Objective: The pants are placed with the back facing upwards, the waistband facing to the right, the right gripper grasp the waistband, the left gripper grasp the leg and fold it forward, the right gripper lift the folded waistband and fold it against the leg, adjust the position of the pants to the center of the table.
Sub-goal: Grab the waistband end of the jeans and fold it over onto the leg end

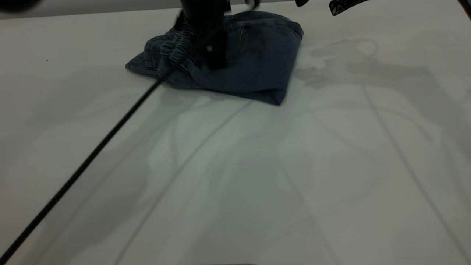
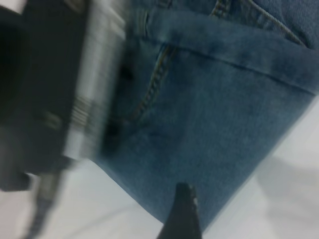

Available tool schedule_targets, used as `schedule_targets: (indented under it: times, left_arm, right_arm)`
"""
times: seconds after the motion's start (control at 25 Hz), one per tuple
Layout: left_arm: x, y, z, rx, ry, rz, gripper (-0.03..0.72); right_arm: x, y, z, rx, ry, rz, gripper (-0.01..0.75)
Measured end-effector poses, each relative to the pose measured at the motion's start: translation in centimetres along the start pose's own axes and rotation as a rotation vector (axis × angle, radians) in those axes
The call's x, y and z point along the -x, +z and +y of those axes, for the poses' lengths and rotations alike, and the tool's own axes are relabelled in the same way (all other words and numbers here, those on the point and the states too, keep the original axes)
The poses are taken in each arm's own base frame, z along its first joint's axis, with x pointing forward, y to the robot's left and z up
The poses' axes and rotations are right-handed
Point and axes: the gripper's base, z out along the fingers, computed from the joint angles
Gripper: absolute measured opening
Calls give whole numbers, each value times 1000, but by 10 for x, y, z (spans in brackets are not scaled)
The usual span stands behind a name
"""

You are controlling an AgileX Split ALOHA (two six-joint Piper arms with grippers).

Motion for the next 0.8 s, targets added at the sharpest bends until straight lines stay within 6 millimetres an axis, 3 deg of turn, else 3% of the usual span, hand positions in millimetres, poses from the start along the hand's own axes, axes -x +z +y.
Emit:
schedule_targets:
  times: [0.2, 0.44, 0.56, 0.68, 0.8]
  left_arm:
    - [4, 11, -4, 1, -127, 15, 427]
    - [23, 10, -11, 25, -580, -17, 427]
    - [30, 7, -11, 35, -702, -40, 427]
    - [34, -4, -6, 59, -723, -63, 427]
    - [43, -27, 4, 121, -720, -140, 427]
  right_arm:
    - [1, -5, -7, -6, 11, -2, 559]
    - [1, -10, -17, -13, 29, -9, 559]
    - [1, -13, -20, -12, 36, -7, 559]
    - [2, -16, -19, -10, 35, -9, 559]
    - [7, -28, -14, -9, 21, -32, 559]
